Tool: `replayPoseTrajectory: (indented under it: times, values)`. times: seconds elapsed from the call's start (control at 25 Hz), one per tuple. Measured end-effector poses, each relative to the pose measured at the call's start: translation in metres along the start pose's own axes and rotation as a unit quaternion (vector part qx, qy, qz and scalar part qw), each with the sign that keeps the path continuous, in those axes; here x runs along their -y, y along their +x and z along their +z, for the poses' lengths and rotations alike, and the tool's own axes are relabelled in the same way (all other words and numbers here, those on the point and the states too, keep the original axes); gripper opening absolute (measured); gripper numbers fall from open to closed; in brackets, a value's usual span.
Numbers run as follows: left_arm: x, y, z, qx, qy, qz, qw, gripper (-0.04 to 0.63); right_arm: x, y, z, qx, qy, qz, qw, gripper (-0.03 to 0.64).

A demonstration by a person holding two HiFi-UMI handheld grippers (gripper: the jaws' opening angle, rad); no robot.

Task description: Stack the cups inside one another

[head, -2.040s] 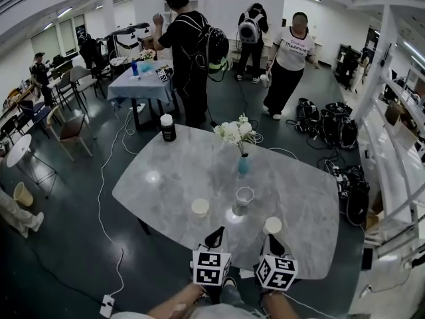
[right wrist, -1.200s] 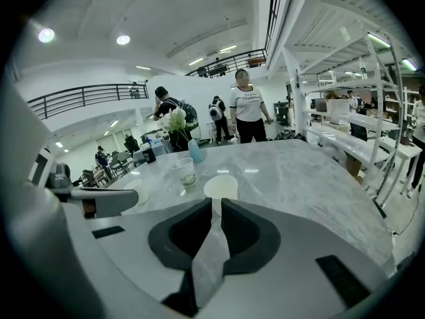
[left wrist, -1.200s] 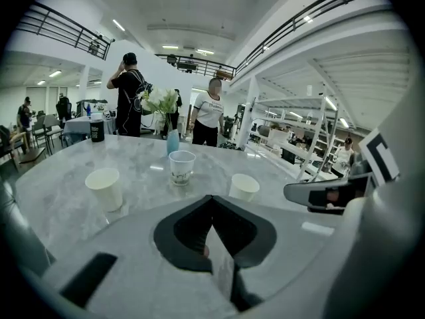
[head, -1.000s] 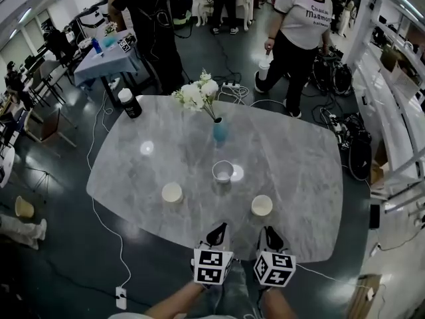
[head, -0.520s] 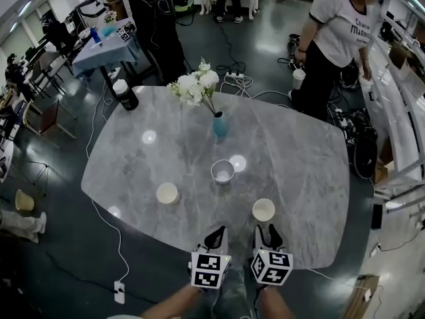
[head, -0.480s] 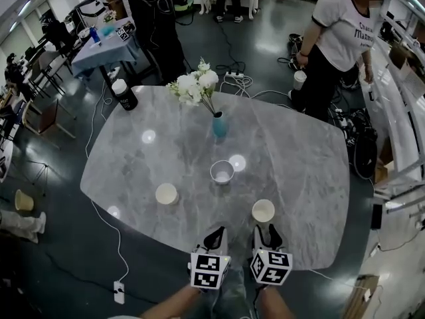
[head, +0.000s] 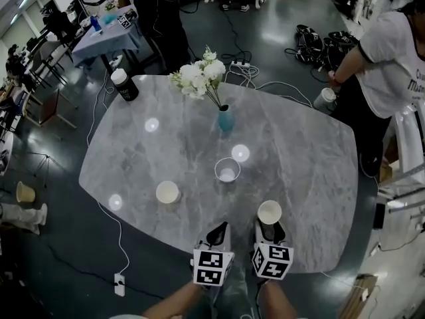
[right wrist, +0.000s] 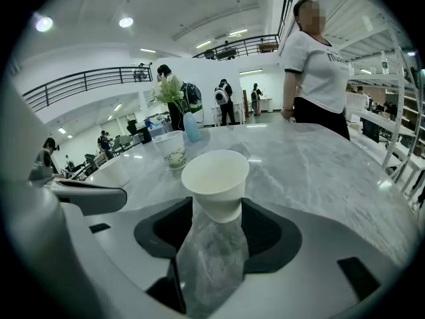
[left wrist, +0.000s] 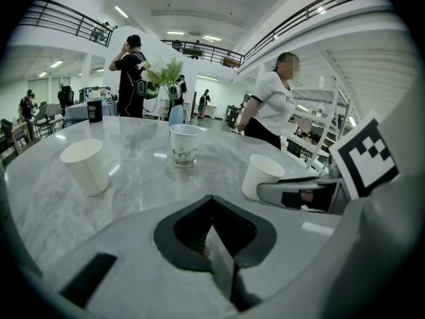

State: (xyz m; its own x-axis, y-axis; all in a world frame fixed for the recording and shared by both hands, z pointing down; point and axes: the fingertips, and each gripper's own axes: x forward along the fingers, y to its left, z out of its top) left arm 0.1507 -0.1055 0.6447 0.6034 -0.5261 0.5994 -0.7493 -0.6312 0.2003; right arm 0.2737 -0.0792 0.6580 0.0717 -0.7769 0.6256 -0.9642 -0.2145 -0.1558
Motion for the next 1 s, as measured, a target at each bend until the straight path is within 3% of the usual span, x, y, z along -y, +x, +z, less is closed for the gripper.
replayPoseTrajectory:
  times: [0.56, 1.0]
  values:
    - [-0.009, 0.009, -0.005, -0.014, -0.006, 0.005, 0.9999, -0.003, 0.005, 0.009, 0.002, 0.008, -0.011, -0.003, 1.0, 0.19]
    - [-0.011, 0.0, 0.003, 0.0, -0.017, 0.013, 0.9998, -0.003, 0.0, -0.006, 0.011, 0.022, -0.013, 0.004, 1.0, 0.19]
